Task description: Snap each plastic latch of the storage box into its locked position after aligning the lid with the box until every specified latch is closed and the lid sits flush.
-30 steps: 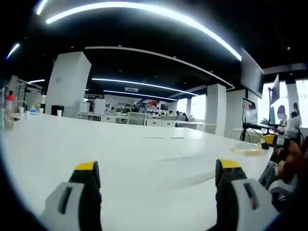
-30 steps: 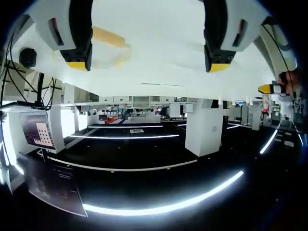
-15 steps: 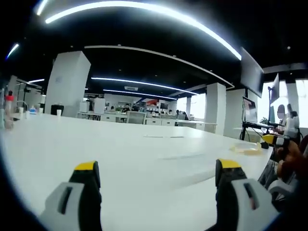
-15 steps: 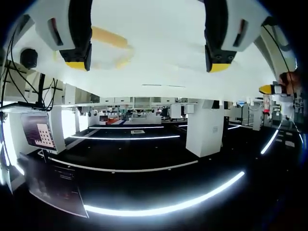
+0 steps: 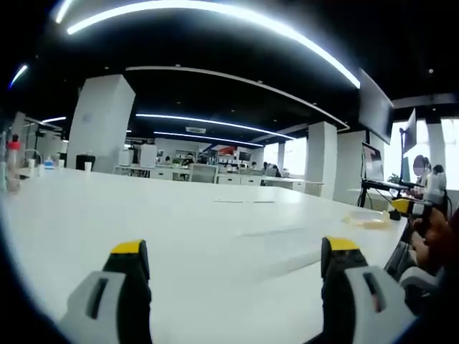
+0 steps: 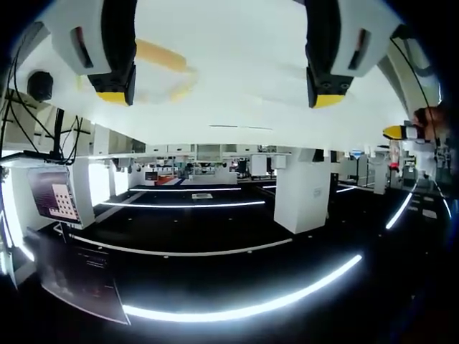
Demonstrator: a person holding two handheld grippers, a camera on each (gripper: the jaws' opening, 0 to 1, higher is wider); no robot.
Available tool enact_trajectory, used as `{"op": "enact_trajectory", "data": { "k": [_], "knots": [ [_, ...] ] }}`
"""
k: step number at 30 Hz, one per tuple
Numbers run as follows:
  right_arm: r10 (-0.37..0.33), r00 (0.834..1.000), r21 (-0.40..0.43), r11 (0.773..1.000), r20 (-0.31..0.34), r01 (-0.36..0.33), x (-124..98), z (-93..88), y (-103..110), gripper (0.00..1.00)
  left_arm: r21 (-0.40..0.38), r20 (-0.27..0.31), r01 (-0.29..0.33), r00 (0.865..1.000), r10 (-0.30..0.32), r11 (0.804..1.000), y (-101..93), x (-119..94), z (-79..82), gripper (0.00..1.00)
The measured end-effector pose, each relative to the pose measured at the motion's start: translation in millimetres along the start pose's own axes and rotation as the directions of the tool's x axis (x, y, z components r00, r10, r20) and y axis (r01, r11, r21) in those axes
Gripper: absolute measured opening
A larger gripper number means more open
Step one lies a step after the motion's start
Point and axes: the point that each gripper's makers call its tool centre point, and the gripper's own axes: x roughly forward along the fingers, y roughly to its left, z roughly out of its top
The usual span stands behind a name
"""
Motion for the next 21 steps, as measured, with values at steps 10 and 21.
{"op": "enact_trajectory", "data": {
  "k": [10, 21],
  "knots": [
    [0.014, 1.000, 0.012, 1.000, 0.017, -0.014, -0.6, 1.9, 0.3, 1.00, -0.007, -0.012, 0.004, 1.000, -0.004, 1.000, -0.6, 0.2, -3.4, 1.00],
    [0.011, 1.000, 0.007, 1.000, 0.000, -0.011, 2.2, -3.7, -4.0, 1.00, 0.000, -0.012, -0.011, 1.000, 0.011, 1.000, 3.2, -0.7, -2.1, 1.00]
  ]
}}
